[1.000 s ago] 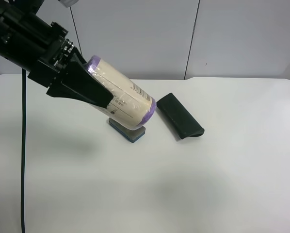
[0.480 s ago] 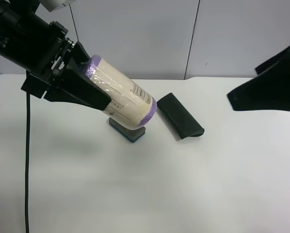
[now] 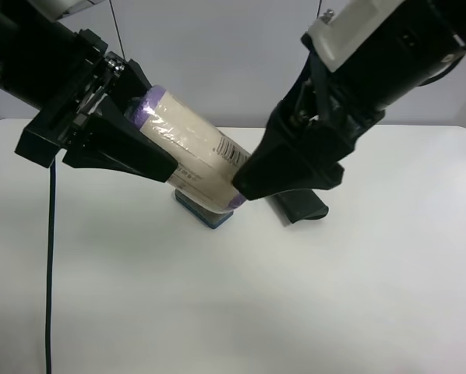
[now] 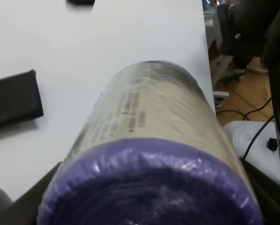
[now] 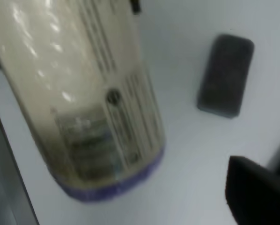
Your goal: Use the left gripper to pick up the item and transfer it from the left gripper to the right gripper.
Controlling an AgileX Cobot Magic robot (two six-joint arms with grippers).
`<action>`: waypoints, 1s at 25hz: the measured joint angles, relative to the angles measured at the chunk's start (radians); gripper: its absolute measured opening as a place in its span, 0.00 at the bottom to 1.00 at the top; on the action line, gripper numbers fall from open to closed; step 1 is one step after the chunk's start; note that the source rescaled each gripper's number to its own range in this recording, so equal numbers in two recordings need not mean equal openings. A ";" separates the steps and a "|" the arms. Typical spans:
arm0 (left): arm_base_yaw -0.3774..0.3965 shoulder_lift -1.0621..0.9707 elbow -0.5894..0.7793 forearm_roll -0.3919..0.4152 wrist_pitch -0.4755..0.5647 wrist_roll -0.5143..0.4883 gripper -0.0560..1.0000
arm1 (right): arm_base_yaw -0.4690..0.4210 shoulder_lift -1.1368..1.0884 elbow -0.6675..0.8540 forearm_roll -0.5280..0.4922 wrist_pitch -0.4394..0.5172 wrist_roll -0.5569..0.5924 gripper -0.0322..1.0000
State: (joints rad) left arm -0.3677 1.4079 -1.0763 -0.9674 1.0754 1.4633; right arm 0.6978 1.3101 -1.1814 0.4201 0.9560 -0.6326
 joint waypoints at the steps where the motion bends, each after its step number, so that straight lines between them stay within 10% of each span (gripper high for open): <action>1: 0.000 0.000 0.000 -0.005 0.001 0.009 0.06 | 0.010 0.014 -0.008 0.000 -0.010 -0.001 1.00; 25: 0.000 -0.001 0.000 -0.153 0.081 0.214 0.06 | 0.021 0.104 -0.014 0.107 -0.034 -0.087 1.00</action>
State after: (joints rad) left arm -0.3677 1.4071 -1.0763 -1.1207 1.1563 1.6777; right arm 0.7193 1.4145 -1.1957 0.5271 0.9221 -0.7192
